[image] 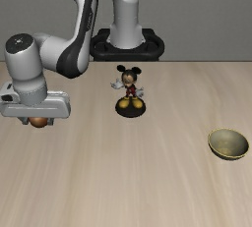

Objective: Pick up the apple and put it on the bowl

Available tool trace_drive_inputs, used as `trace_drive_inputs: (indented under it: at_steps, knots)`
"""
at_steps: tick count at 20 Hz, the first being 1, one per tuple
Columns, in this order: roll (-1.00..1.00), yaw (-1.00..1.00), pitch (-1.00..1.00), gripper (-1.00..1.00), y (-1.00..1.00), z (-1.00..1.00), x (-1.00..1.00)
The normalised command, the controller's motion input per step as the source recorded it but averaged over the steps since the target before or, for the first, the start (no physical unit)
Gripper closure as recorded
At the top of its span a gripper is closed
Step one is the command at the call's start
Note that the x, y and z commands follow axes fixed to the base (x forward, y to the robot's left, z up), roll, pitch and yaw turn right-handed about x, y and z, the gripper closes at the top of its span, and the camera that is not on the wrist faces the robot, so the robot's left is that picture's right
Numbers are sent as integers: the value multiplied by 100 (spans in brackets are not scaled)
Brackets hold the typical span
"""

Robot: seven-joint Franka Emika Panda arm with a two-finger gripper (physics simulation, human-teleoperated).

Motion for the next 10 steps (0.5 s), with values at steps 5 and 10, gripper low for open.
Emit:
trace_drive_inputs:
  at_steps: [5, 10]
  knots:
    - [0, 0, 0, 100, 0, 60, 40]
    - [0, 0, 0, 100, 20, 0, 80]
